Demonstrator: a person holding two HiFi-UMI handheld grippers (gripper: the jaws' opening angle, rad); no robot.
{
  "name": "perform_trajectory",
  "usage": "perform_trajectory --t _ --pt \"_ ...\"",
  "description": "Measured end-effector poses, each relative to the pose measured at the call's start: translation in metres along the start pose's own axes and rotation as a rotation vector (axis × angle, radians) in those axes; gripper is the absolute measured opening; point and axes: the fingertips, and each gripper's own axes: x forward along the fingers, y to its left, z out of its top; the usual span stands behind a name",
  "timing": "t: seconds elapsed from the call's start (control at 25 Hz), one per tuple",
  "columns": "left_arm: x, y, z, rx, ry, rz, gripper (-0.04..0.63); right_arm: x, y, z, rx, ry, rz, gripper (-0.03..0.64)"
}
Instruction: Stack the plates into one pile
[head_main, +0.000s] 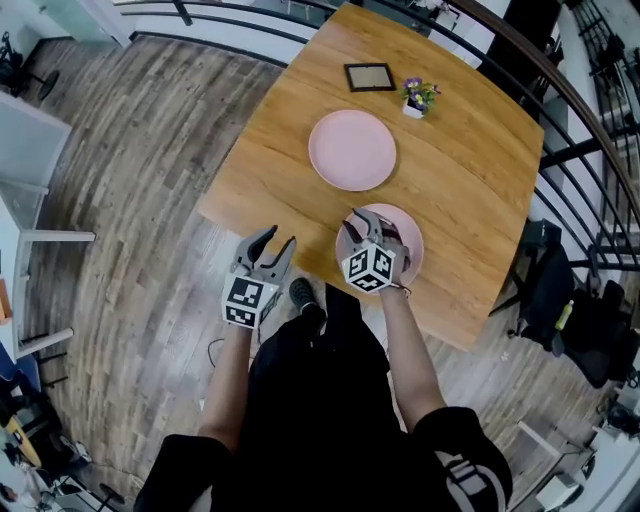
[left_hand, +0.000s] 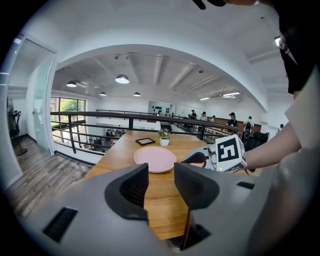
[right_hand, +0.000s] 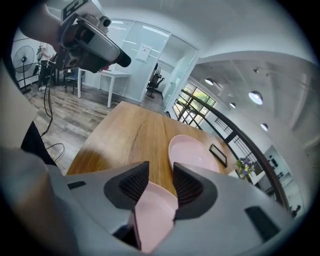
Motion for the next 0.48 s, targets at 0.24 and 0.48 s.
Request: perform_trajectory --t 0.24,0.48 --pt "-0.002 0.005 0.004 0.001 0.004 0.013 0.17 0.013 -0.008 0.0 -0.012 0.02 0.007 0.161" --pt "0.003 0.022 0.002 -0.012 0.016 0.043 0.17 0.028 -0.02 -0.003 -0.023 0.042 0.009 0.156"
